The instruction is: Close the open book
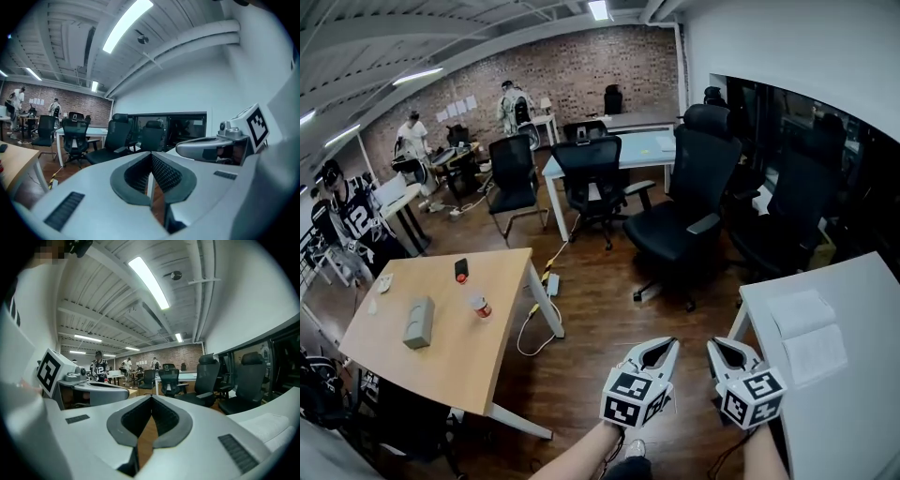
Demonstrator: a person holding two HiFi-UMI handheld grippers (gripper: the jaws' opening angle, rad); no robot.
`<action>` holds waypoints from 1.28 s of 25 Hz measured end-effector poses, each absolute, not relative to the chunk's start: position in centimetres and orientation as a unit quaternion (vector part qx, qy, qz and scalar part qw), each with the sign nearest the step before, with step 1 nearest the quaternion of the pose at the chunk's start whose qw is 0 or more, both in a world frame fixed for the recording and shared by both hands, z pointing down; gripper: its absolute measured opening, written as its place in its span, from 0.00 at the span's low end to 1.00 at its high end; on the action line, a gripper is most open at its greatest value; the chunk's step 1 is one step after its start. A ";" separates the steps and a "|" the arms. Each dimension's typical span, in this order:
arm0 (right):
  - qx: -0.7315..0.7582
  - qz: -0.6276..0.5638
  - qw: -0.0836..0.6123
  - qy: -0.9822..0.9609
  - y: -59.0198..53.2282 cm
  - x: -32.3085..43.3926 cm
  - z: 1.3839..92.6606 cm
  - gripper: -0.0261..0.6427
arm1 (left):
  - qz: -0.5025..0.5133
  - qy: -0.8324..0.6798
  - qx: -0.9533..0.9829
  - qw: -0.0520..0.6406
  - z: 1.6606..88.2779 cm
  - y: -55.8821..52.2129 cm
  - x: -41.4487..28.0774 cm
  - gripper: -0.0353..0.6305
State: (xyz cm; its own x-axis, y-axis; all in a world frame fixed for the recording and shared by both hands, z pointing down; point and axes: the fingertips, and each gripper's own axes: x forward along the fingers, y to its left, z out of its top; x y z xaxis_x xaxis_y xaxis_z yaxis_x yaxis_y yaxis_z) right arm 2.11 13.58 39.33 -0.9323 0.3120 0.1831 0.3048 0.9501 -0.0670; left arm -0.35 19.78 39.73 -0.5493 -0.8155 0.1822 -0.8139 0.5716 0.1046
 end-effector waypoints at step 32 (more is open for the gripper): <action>0.059 0.060 0.088 -0.993 -8.2 -7.3 42.8 0.05 | 0.075 -0.733 0.661 0.140 45.2 -4.9 -11.6 0.06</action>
